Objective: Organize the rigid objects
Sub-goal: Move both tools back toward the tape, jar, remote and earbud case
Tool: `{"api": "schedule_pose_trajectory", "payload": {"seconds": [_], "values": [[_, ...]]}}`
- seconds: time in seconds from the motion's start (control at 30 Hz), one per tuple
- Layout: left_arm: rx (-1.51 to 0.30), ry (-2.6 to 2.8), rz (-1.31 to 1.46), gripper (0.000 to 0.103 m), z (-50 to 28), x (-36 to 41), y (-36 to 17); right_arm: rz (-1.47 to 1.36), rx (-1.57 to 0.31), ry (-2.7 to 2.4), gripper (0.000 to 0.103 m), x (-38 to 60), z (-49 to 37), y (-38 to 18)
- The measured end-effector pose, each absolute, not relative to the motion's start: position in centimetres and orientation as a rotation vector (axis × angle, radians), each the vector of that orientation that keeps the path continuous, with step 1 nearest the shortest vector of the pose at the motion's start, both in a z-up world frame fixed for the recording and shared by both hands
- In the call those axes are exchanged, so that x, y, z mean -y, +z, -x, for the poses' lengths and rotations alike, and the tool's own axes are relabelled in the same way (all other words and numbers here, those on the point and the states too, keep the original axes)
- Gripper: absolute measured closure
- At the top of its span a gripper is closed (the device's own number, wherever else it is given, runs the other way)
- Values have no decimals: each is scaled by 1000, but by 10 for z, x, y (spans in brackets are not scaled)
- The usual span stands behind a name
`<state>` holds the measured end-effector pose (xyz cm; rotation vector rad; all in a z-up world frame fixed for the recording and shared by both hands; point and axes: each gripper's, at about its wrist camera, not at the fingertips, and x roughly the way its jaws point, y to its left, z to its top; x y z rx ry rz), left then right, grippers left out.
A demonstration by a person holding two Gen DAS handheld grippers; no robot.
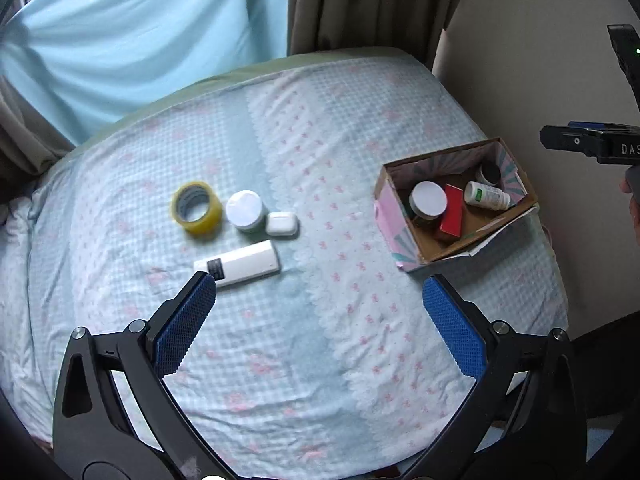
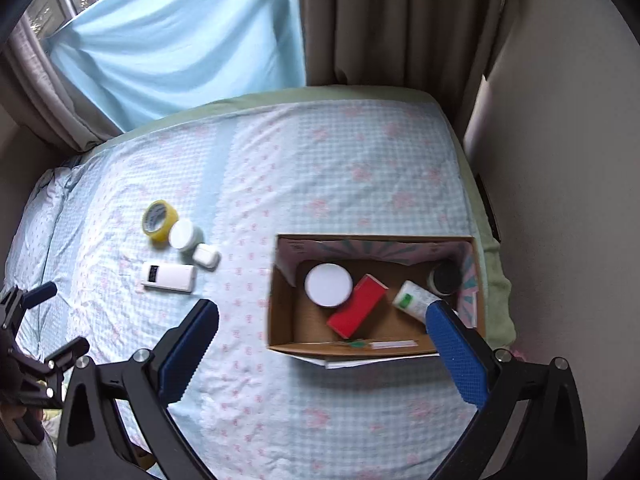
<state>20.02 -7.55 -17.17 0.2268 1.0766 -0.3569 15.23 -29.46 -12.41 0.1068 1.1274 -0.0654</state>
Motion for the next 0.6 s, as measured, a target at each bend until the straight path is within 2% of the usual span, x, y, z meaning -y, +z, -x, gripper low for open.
{"api": "schedule_pose_trajectory", "payload": {"seconds": [0.3, 0.6], "values": [[-1053, -361, -207, 0, -215, -46, -174, -134, -1006, -76, 0, 180, -153, -118], [-1073, -404, -239, 0, -264, -116, -202, -283, -1081, -61, 0, 99, -175, -164]]}}
